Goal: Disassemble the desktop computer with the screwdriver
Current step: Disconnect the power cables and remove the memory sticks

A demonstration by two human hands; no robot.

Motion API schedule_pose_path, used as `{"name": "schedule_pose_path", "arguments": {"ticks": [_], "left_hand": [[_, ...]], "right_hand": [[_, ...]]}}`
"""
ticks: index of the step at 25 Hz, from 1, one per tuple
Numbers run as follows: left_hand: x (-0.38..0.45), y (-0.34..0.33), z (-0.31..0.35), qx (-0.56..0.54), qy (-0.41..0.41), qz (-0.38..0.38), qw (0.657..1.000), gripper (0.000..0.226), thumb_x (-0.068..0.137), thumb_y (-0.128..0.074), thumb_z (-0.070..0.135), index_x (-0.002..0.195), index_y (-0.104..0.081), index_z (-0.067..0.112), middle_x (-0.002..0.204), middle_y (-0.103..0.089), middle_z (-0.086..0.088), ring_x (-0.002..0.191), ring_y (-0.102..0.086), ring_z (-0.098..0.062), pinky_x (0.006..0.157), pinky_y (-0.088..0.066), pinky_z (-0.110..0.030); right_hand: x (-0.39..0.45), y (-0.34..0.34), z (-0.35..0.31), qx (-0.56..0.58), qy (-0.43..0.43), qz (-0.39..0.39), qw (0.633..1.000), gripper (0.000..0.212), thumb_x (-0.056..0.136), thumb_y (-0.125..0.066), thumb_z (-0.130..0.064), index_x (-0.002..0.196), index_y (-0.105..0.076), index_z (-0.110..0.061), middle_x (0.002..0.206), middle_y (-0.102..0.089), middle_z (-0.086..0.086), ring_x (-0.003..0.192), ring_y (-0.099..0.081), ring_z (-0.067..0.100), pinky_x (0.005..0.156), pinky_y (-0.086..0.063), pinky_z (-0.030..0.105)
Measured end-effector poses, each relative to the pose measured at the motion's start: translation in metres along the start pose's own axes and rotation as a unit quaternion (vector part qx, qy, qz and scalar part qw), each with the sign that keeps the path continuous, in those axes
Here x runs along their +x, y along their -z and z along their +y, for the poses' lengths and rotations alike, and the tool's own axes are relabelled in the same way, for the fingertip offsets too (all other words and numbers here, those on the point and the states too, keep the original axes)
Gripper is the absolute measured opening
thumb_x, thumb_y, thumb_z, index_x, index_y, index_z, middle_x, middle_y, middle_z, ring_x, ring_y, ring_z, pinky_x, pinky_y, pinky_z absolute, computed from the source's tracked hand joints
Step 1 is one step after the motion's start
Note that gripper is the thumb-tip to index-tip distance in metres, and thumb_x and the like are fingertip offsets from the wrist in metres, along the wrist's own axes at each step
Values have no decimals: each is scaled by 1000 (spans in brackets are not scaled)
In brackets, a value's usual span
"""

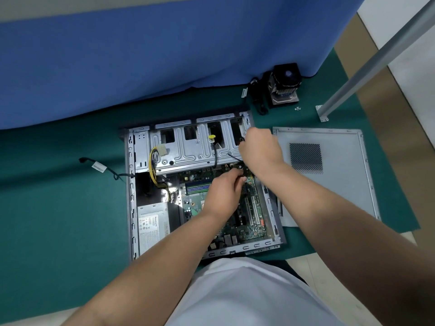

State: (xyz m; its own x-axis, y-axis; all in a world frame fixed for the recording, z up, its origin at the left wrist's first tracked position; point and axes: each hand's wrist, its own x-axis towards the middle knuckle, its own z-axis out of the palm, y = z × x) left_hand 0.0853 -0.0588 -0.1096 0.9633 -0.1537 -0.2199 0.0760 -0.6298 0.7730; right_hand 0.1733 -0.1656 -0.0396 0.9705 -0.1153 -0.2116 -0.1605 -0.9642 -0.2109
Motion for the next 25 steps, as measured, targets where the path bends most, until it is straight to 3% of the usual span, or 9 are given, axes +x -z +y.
{"name": "schedule_pose_path", "arguments": {"ticks": [3,6,10,14,17,21,23,25], "left_hand": [[0,-1,0,-12,5,-5,1000,24,107,-53,26,121,-67,11,100,-73,-6,84,-65,-23,67,-44,-30],[2,3,6,-33,31,27,999,23,108,-53,27,119,-65,11,86,-68,-2,69,-59,-14,59,-39,-27],[14,8,16,-38,58,62,996,15,106,-55,31,106,-63,18,71,-61,7,60,-55,-6,50,-32,-23],[29,9,22,-26,63,71,995,20,104,-58,32,96,-68,17,70,-63,4,60,-54,-9,52,-34,-28],[28,5,24,-3,54,83,995,23,103,-60,32,96,-73,14,75,-67,2,64,-58,-15,57,-36,-29],[28,6,24,26,31,114,993,21,100,-65,27,95,-75,10,93,-55,0,77,-56,-15,69,-44,-28],[34,11,25,42,21,114,992,21,100,-64,27,94,-73,8,95,-53,0,81,-56,-17,72,-49,-32],[38,16,28,71,1,120,990,19,100,-65,29,94,-70,12,94,-57,-1,83,-57,-20,68,-50,-35]], "right_hand": [[0,-7,-4,-7,29,4,1000,18,92,-57,3,81,-51,-10,66,-42,3,74,-61,35,54,-40,32],[7,-7,-2,30,10,10,999,6,99,-56,-8,97,-62,-7,83,-62,14,85,-66,39,60,-45,36],[11,-4,16,102,-17,-8,995,21,101,-54,-29,102,-68,-13,94,-71,8,89,-66,32,67,-45,33],[6,-5,32,197,-26,-55,979,30,93,-68,-25,123,-69,-21,94,-70,-6,94,-65,15,82,-49,26],[0,-9,36,223,-21,-63,973,39,92,-73,-21,130,-67,-20,94,-67,-8,89,-62,10,81,-45,19],[-4,-14,33,229,-39,-21,972,22,90,-75,-20,111,-72,-19,95,-71,-5,90,-67,13,83,-54,28],[0,-13,27,220,-64,-3,973,5,88,-73,-19,93,-72,-20,89,-72,-5,87,-67,15,75,-54,30],[6,-9,21,205,-73,7,976,6,87,-70,-15,85,-72,-21,85,-72,-4,84,-67,16,69,-50,28]]}}
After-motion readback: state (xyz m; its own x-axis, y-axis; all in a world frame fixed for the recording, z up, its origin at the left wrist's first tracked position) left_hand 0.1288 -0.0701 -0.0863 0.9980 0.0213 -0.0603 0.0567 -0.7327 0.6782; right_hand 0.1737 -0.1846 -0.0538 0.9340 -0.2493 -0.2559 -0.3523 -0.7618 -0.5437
